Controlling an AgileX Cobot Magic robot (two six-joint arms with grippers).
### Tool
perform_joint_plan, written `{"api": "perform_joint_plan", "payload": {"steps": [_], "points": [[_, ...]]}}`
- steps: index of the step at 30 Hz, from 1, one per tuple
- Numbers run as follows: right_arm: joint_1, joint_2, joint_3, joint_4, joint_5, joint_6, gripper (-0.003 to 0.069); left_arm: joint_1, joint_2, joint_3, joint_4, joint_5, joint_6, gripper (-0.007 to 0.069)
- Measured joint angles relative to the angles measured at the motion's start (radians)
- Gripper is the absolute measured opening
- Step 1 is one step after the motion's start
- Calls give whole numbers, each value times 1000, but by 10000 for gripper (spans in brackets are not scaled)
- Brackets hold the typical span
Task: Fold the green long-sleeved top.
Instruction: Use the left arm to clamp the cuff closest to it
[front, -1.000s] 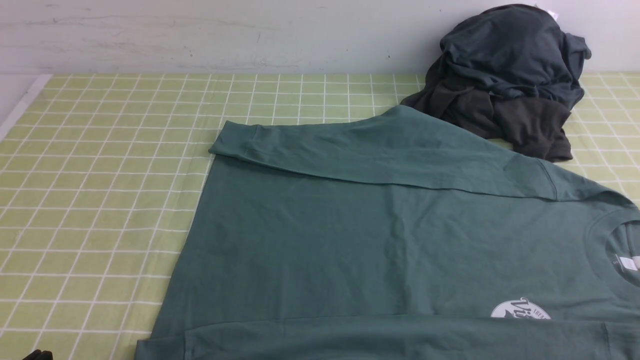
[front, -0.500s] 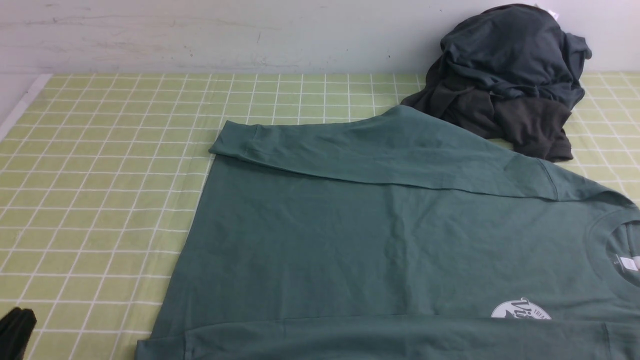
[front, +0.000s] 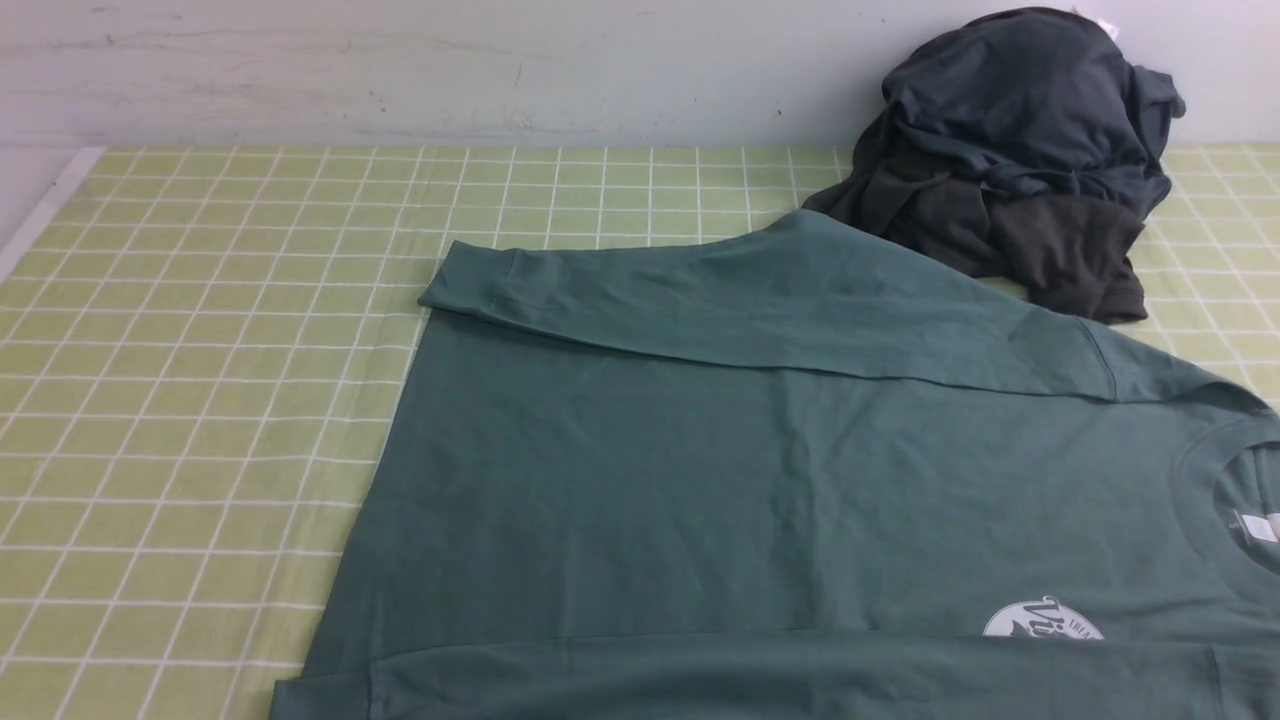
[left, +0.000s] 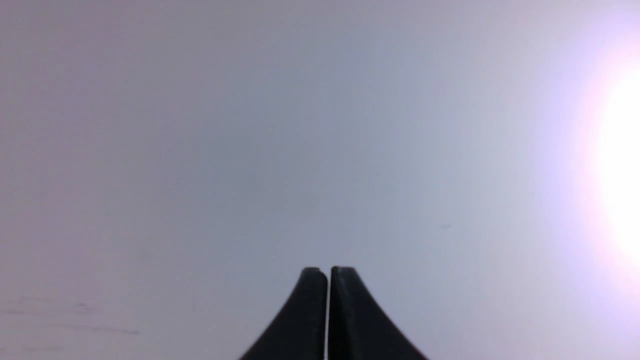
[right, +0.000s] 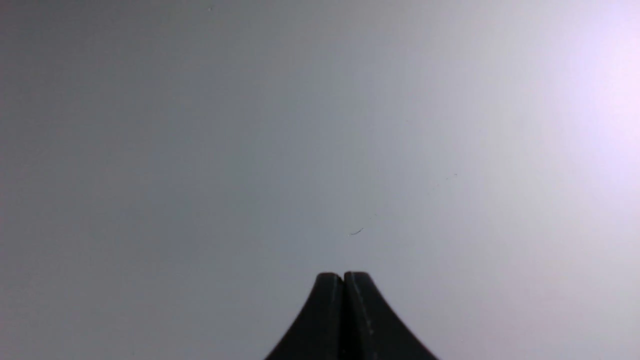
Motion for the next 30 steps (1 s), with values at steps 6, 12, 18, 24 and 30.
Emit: {"api": "perform_joint_plan", "payload": {"steps": [6,12,18,24,30], "points": [[0,180,-261,-73,305,7,-14,0,267,-373,-5,391,90,-3],[3,533,-444,-61,685,21,-14,0,621,-536,-74,779,132,-3],[105,852,-548,120,1104,-146,-14,0,952,-544,-271,1166,195,-3],[241,1054,-561,307,1159,-439,-14,0,1202,-546,-311,1205,264,50],[293,1105,-565,402,1084,-570,-14,0,1336,-549,-311,1132,265,201]]}}
